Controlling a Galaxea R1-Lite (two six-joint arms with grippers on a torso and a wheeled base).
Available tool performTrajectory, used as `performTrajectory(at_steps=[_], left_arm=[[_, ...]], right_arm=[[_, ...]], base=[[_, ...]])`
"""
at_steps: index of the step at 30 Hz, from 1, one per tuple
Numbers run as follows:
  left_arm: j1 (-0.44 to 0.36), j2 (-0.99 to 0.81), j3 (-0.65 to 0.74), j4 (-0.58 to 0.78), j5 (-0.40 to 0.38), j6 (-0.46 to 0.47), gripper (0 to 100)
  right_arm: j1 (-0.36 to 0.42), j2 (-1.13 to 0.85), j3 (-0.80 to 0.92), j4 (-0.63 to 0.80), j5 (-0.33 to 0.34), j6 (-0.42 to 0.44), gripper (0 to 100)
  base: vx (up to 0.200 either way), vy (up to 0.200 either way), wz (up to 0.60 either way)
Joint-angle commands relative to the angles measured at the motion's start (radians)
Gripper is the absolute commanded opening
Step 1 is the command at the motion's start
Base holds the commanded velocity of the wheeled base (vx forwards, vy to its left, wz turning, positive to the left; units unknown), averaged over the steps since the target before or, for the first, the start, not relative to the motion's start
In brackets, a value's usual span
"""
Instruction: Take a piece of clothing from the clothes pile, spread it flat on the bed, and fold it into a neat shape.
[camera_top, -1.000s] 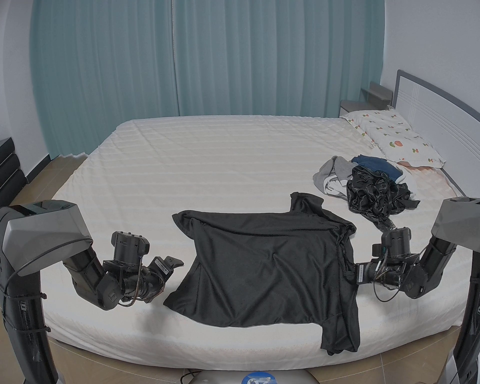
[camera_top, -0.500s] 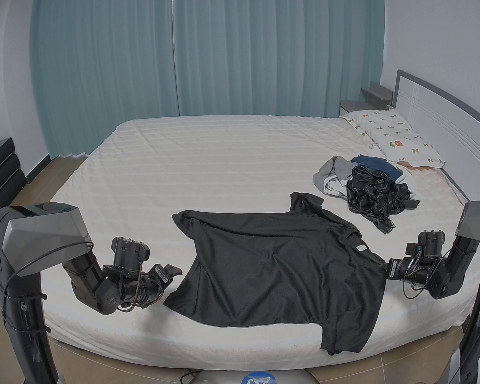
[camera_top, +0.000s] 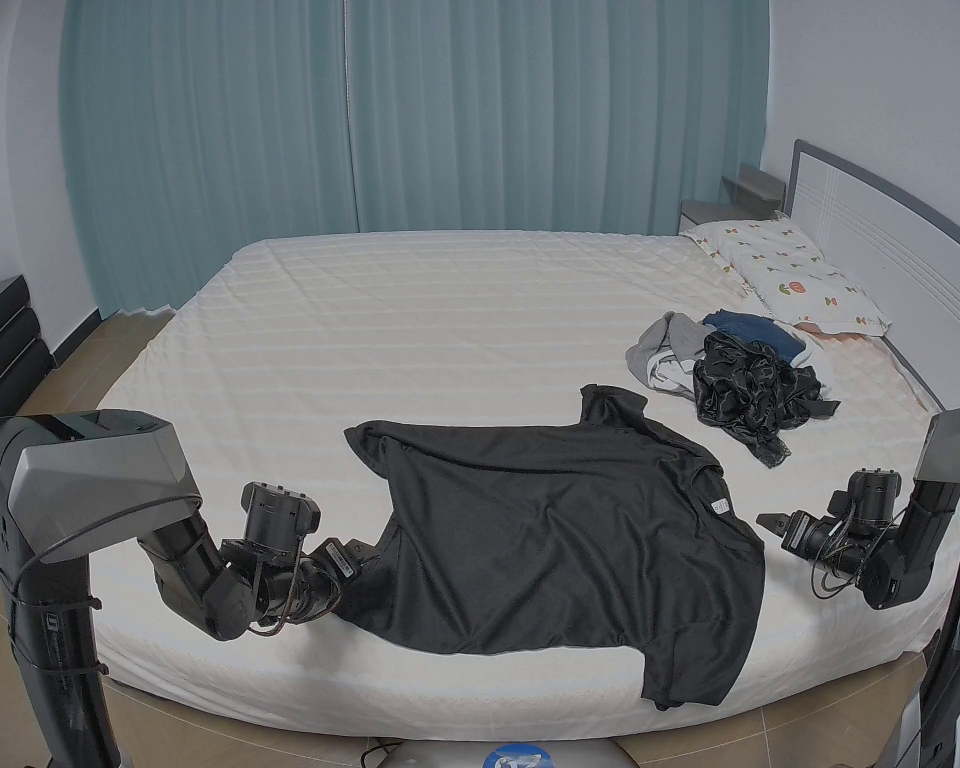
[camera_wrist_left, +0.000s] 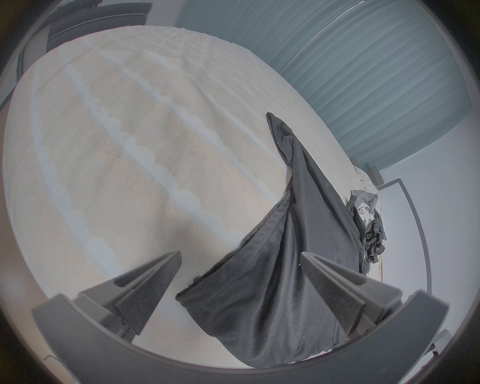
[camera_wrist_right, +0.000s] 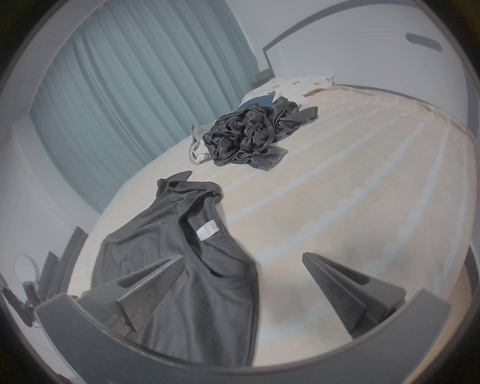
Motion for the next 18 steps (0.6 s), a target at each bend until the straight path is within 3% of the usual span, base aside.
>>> performTrajectory(at_steps=[1, 3, 4, 8, 9, 18], left_arm=[[-0.028, 0.021, -0.006, -0.002, 0.01, 0.038, 100], [-0.03, 0.03, -0.011, -0.003, 0.02, 0.064, 100], [-0.033, 0.047, -0.023, 0.001, 0.054, 0.095, 100], [-0.042, 0.07, -0.031, 0.0, 0.085, 0.1, 100], [-0.048, 0.078, -0.031, 0.0, 0.089, 0.101, 0], [-0.053, 0.067, 0.005, 0.006, 0.145, 0.126, 0]], right_arm=[[0.007, -0.011, 0.091, -0.079, 0.02, 0.064, 100], [0.007, -0.012, 0.115, -0.098, 0.039, 0.078, 100], [0.008, -0.009, 0.167, -0.112, 0.083, 0.072, 100], [0.015, -0.009, 0.204, -0.116, 0.121, 0.067, 100], [0.016, -0.006, 0.215, -0.118, 0.124, 0.065, 100], [0.03, 0.049, 0.285, -0.122, 0.123, 0.006, 100]], base=[[0.0, 0.0, 0.0], [0.0, 0.0, 0.0], [0.0, 0.0, 0.0], [0.0, 0.0, 0.0], [0.0, 0.0, 0.0], [0.0, 0.0, 0.0]])
